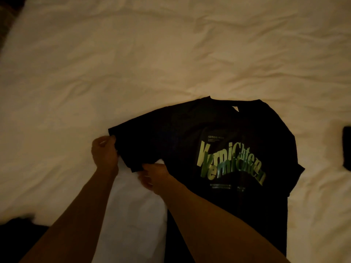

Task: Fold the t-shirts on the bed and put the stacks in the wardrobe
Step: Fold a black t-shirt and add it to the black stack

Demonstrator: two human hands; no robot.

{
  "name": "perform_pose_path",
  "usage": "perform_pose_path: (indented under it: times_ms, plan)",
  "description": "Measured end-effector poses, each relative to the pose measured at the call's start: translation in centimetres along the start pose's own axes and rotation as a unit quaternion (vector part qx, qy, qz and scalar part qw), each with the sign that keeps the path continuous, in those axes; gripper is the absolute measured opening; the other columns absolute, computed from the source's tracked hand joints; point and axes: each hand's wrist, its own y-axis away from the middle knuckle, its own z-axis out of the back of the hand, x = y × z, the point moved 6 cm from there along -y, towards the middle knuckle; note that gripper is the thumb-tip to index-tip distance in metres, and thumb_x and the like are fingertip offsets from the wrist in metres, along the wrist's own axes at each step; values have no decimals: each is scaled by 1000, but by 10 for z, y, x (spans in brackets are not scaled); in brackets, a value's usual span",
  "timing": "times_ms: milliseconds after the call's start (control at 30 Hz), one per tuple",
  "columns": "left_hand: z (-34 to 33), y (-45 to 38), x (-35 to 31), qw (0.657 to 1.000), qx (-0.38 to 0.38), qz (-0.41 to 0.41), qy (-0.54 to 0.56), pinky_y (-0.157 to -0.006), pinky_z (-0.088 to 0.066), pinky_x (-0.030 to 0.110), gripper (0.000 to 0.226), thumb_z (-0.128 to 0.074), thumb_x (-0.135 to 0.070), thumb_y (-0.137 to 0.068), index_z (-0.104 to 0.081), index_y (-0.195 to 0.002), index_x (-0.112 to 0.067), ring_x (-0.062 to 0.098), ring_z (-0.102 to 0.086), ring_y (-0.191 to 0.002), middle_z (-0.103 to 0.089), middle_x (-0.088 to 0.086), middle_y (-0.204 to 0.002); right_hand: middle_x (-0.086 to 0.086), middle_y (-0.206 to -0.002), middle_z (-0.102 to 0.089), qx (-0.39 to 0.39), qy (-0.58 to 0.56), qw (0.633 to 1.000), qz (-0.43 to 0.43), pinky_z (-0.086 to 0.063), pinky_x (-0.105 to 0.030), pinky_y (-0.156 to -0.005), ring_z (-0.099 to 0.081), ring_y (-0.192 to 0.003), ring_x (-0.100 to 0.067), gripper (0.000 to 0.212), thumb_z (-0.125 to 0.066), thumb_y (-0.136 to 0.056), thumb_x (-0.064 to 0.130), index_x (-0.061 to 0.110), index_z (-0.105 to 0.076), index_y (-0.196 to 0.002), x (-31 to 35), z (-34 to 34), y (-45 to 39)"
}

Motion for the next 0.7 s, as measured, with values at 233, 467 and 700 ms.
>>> perform_pose_path:
  times_ms: [233, 467, 700]
  plan:
    - [-25, 63, -23, 945, -52, -127, -298, -85, -46, 41, 33, -61, -33, -96, -56, -113, -5, 37, -60, -104, -64, 20, -112, -4, -74, -58, -42, 105, 990, 87, -44, -22, -55, -56, -59, -12, 18, -55, -99, 27, 13, -54, -87, 40, 93, 33]
    - [-198, 182, 5, 874, 239, -186, -381, -74, -48, 31, 25, -57, -36, -97, -67, -101, -13, 25, -63, -87, -68, 7, -96, -6, -71, -58, -123, -12, 968, 219, -48, -22, -52, -56, -59, -15, 18, -52, -100, 18, 13, -53, -83, 95, 259, 74]
    - [-294, 292, 85, 804, 410, -172, -395, -78, -57, 44, 15, -56, -27, -98, -67, -94, -17, 27, -66, -84, -67, 8, -90, -10, -102, -59, -447, 27, 857, 254, -52, -39, -82, -61, -89, -28, 18, -55, -93, 22, 11, -56, -106, 78, 456, 103]
